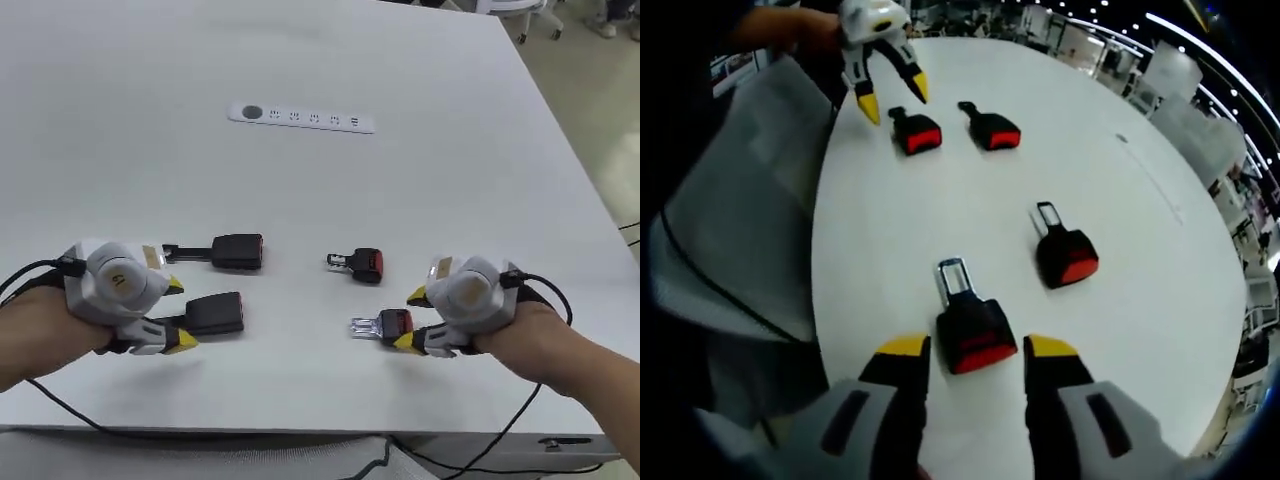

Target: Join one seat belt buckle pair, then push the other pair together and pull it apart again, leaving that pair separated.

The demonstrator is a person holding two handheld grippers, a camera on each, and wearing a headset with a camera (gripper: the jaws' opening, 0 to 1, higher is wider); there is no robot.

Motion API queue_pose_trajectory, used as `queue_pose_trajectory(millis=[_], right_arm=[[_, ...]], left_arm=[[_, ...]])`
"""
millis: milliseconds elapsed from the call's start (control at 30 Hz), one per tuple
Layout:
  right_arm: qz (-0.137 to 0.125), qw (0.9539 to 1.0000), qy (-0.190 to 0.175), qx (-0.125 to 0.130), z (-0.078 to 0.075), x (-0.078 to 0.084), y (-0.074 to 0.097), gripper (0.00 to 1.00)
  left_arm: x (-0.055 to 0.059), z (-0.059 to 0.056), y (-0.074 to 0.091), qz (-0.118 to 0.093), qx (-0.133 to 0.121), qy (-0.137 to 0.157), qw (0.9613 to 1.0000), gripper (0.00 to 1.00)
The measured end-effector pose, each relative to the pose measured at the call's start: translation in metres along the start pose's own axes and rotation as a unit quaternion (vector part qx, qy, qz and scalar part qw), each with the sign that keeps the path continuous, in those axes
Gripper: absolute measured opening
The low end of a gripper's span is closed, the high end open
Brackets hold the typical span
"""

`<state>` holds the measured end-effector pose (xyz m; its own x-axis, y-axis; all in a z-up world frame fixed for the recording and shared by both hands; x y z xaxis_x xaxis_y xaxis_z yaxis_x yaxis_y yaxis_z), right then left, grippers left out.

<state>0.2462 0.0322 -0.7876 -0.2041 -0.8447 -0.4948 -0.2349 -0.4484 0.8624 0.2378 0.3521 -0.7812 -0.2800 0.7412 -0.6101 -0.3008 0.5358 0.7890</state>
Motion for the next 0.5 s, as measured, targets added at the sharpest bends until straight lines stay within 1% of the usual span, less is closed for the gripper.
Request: queue_pose_trajectory(millis=[33,67,100,200,300,367,400,433,500], right_arm=[[0.004,1.0,0.001,-0.003,0.0,0.001,-0.001,0.39],[0.007,0.9999,0.001,-0.009,0.0,0.003,-0.002,0.38],[0.01,0.9998,0.002,-0.015,0.0,0.004,-0.003,0.37],[0.021,0.9995,0.014,-0.02,-0.001,0.007,-0.006,0.37],[0.027,0.9991,0.023,-0.023,-0.002,0.008,-0.007,0.37],[0.033,0.9988,0.026,-0.025,-0.003,0.008,-0.009,0.36],[0.035,0.9987,0.027,-0.027,-0.004,0.009,-0.01,0.36],[0.037,0.9985,0.028,-0.029,-0.005,0.009,-0.011,0.36],[0.042,0.998,0.032,-0.035,-0.005,0.009,-0.012,0.36]], left_arm=[[0.001,0.001,-0.002,0.007,0.004,-0.005,1.0,0.46],[0.003,0.002,-0.003,0.024,0.004,-0.016,0.9996,0.45],[0.004,0.003,-0.003,0.034,0.002,-0.02,0.9992,0.44],[0.002,0.004,-0.008,0.034,0.011,-0.022,0.9991,0.42],[-0.001,0.004,-0.013,0.041,0.018,-0.034,0.9984,0.41],[-0.003,0.003,-0.017,0.044,0.026,-0.047,0.9976,0.36],[-0.003,0.003,-0.02,0.052,0.035,-0.061,0.9962,0.34],[-0.003,0.003,-0.022,0.063,0.035,-0.073,0.9947,0.32],[-0.003,0.005,-0.025,0.071,0.041,-0.086,0.993,0.32]])
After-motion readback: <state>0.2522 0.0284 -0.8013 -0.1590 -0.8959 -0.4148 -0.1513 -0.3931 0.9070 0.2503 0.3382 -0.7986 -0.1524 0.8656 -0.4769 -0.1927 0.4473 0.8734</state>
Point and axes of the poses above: the centre of the closed fingertips' face, and the gripper's own axes: y roughly backward along the fingers, z roughly to its left, x roughly out of its underside, the point moved 6 cm from there along y, roughly backward along the fingers, and after that the axes turned 3 degrees about -z, right-handed, at the moved point
